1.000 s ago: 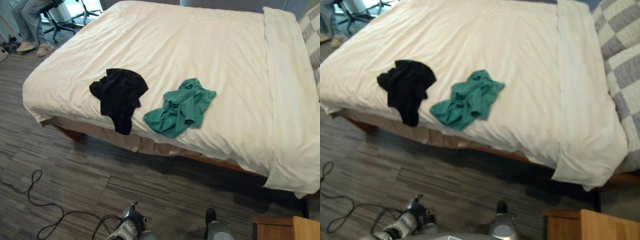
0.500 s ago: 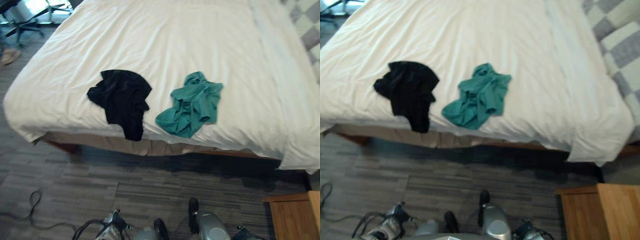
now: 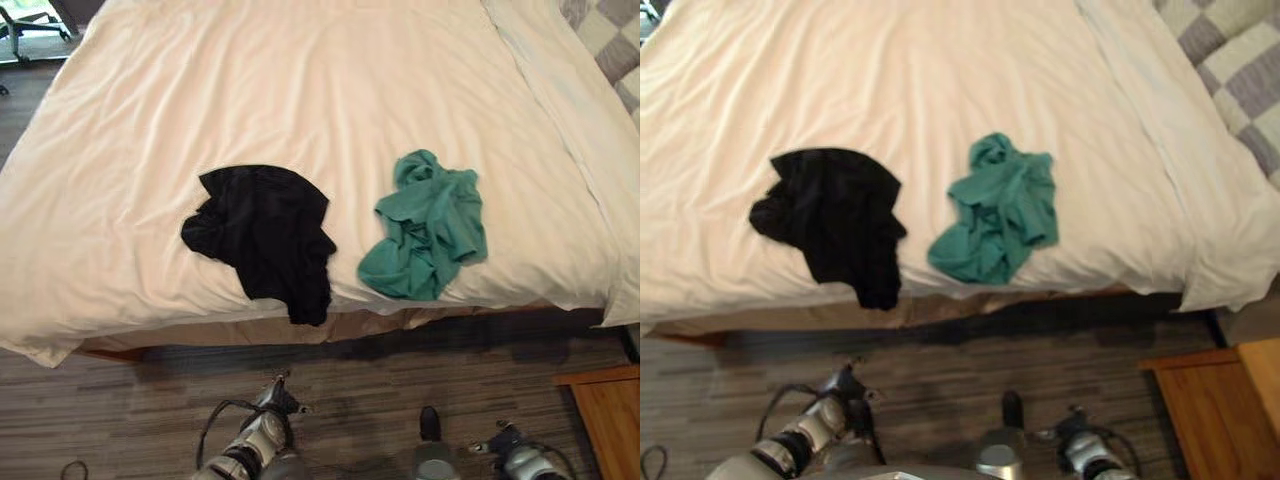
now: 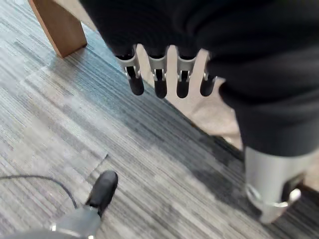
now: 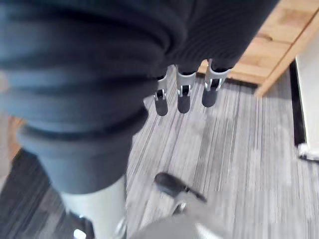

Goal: Tidy up the quilt and then pick up the clothes from the bed and put them into the laundry hamper.

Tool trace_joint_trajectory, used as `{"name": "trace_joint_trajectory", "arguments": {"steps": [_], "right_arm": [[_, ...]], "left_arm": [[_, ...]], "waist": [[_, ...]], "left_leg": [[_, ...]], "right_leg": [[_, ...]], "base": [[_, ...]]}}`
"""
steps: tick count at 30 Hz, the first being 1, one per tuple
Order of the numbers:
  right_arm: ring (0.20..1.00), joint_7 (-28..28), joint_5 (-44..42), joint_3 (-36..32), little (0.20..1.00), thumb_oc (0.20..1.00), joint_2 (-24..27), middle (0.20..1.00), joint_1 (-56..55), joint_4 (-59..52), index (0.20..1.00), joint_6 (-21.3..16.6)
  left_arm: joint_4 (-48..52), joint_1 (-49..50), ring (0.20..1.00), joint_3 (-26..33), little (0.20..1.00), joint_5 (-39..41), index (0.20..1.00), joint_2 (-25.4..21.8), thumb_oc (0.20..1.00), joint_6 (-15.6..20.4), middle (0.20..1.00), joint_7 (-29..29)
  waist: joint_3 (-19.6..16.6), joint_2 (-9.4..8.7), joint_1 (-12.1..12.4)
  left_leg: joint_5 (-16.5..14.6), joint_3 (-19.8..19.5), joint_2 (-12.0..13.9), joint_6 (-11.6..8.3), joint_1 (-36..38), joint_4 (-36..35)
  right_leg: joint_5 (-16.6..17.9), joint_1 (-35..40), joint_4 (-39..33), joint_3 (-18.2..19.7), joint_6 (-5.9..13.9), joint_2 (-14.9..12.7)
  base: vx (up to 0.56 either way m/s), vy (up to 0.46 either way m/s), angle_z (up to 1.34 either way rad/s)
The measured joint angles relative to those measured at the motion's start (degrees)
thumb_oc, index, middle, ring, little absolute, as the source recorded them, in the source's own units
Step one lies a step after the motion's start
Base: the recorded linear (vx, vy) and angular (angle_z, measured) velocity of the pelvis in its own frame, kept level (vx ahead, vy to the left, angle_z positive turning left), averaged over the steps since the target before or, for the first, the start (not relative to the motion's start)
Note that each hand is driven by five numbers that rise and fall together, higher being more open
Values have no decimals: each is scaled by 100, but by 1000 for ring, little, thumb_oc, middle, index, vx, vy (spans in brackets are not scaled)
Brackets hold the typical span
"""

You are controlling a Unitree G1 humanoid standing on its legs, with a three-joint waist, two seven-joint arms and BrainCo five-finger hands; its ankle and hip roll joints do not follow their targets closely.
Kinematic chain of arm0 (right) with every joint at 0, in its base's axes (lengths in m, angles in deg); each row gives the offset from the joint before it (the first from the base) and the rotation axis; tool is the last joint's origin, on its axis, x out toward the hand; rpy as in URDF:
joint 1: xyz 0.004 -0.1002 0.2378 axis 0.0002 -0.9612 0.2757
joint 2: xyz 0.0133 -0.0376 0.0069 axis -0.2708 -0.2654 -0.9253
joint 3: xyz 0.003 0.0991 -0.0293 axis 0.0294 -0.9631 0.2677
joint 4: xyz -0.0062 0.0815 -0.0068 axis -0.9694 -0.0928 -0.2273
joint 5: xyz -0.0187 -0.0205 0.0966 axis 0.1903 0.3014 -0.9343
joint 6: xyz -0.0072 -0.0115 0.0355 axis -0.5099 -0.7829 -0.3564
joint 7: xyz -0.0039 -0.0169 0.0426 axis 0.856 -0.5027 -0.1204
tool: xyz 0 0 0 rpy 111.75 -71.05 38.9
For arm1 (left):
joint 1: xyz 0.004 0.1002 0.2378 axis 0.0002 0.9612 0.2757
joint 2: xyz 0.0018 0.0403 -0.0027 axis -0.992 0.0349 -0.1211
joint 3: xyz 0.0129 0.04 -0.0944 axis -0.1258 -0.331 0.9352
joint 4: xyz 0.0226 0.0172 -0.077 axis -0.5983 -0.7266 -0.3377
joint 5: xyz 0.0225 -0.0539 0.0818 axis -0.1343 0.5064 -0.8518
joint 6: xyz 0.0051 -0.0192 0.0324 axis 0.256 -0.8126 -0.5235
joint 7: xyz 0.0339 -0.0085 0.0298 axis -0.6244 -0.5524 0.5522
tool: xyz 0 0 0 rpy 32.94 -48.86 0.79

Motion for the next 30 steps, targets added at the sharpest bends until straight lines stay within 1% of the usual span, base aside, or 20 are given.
{"name": "trace_joint_trajectory", "arguments": {"steps": [1,2,3,4,5,7,8,11,12,14,15,16,17,20,23,24,25,26,27,30], "right_arm": [[1000,-95,-13,148,1000,1000,-105,1000,22,-153,1000,45],[1000,-20,23,668,1000,1000,-111,1000,34,-513,1000,13],[1000,45,27,783,1000,1000,-149,1000,33,-665,1000,-144],[1000,75,20,837,1000,1000,-183,1000,42,-802,1000,-256],[1000,86,20,835,1000,1000,-183,1000,69,-790,1000,-255],[1000,86,21,833,1000,1000,-91,1000,76,-648,1000,-235],[1000,86,14,793,1000,1000,-63,1000,132,-493,1000,-215],[1000,76,-220,357,1000,1000,-78,1000,157,-348,1000,-244],[1000,33,-463,-25,1000,1000,-121,1000,140,-223,1000,-246],[1000,-57,-847,-825,1000,1000,-82,1000,32,-249,1000,-244],[1000,-217,-1131,-1138,1000,1000,87,1000,-115,-377,1000,-210],[1000,-240,-1246,-1453,1000,1000,142,1000,-360,-761,1000,-197],[1000,-394,-1378,-1672,1000,1000,429,1000,-737,-1301,1000,-230],[1000,-730,-1371,-2081,1000,1000,952,1000,-1298,-2271,1000,-370],[1000,-1044,-1298,-2398,1000,1000,1578,1000,-1634,-2972,1000,-483],[1000,-1091,-1050,-2541,1000,1000,1763,1000,-1785,-3595,1000,-417],[1000,-1165,-771,-2568,1000,1000,1936,1000,-1939,-4016,1000,-459],[1000,-1245,-299,-2599,1000,1000,2250,1000,-1878,-4376,1000,-612],[1000,-1264,-8,-2554,1000,1000,2480,1000,-1817,-4562,1000,-610],[1000,-1319,843,-2303,1000,1000,3181,1000,-1452,-4936,1000,-790]], "left_arm": [[32,32,1000,5,1000,-18,1000,-83,1000,0,1000,0],[136,121,1000,42,1000,-120,1000,-228,1000,21,1000,11],[-7,146,1000,150,1000,-175,1000,-228,1000,-21,1000,14],[-199,91,1000,186,1000,-190,1000,-217,1000,-98,1000,3],[-280,46,1000,191,1000,-217,1000,-268,1000,-98,1000,2],[-278,19,1000,178,1000,-300,1000,-248,1000,-93,1000,-1],[-266,30,1000,174,1000,-350,1000,-232,1000,-100,1000,4],[-355,318,1000,523,1000,-318,1000,-369,1000,-142,1000,39],[-439,676,1000,985,1000,-231,1000,-534,1000,-189,1000,66],[-470,1031,1000,1676,1000,102,1000,-677,1000,-200,1000,228],[-515,1281,1000,1840,1000,289,1000,-946,1000,-252,1000,299],[-378,1437,1000,2044,1000,366,1000,-1082,1000,-234,1000,300],[-239,1603,1000,2261,1000,501,1000,-1248,1000,-228,1000,421],[334,1865,1000,2480,1000,609,1000,-1319,1000,-203,1000,671],[1372,1751,1000,2832,1000,769,1000,-1505,1000,75,1000,930],[2297,1715,1000,3007,1000,865,1000,-1804,1000,-39,1000,925],[3192,1774,1000,3053,1000,884,1000,-2101,1000,82,1000,968],[4092,1584,1000,3123,1000,781,1000,-2694,1000,483,1000,1157],[4594,1395,1000,3127,1000,783,1000,-3030,1000,506,1000,1160],[5431,367,1000,2998,1000,686,1000,-3620,1000,1137,1000,1348]], "waist": [[1,0,69],[26,72,162],[-11,268,200],[-46,410,79],[-51,400,34],[-77,316,63],[-93,283,72],[-17,442,85],[-44,395,103],[-72,346,89],[-138,225,77],[-151,166,76],[-143,214,53],[-167,495,27],[-187,637,-50],[-139,582,-119],[-117,551,-97],[-106,478,-110],[-102,448,-132],[-170,470,-208]], "left_leg": [[-75,148,-90,116,86,-1],[-188,389,-127,271,324,-42],[-245,385,-53,305,428,-195],[-257,138,-2,344,469,-282],[-264,14,-69,357,449,-282],[-315,-198,-446,455,468,-280],[-320,-262,-617,466,464,-279],[-320,-428,-718,474,471,-277],[-323,-329,-730,476,553,-279],[-404,-245,-729,541,677,-282],[-486,-175,-763,519,721,-283],[-502,-179,-784,494,727,-283],[-509,-181,-698,433,790,-284],[-479,-137,-494,355,823,-288],[-459,-121,-286,214,833,-319],[-454,-141,-262,158,818,-320],[-439,-152,-244,149,775,-321],[-375,-156,-247,184,746,-321],[-387,-132,-252,197,749,-321],[-396,-102,-288,190,771,-322]], "right_leg": [[361,-70,74,-235,3,-69],[694,-340,376,-845,31,17],[-25,-521,902,-703,77,345],[-872,-572,1280,73,64,1157],[-1142,-559,1386,437,23,1461],[-1489,-495,1206,392,-212,1645],[-1504,-426,848,351,-291,1548],[-1321,-262,109,564,-31,1314],[-1170,-185,-119,544,138,1109],[-1041,-86,-322,540,215,934],[-889,-72,-433,549,256,819],[-727,-62,-494,546,277,781],[-348,6,-501,546,298,863],[-330,22,-506,551,267,1082],[-343,37,-536,547,156,1278],[-386,57,-540,544,132,1298],[-375,28,-540,537,140,1299],[-363,-26,-541,534,127,1282],[-351,-43,-541,545,132,1271],[-348,-25,-541,547,136,1226]], "base": [[80,707,-86],[52,503,-102],[121,449,-62],[55,183,35],[30,124,81],[4,46,74],[12,32,69],[61,39,45],[72,21,4],[61,29,-13],[64,45,-7],[62,44,-4],[78,37,-2],[51,13,-10],[2,3,-6],[-16,-5,6],[-3,-18,9],[0,0,0],[27,-14,-9],[-6,-19,-11]]}}
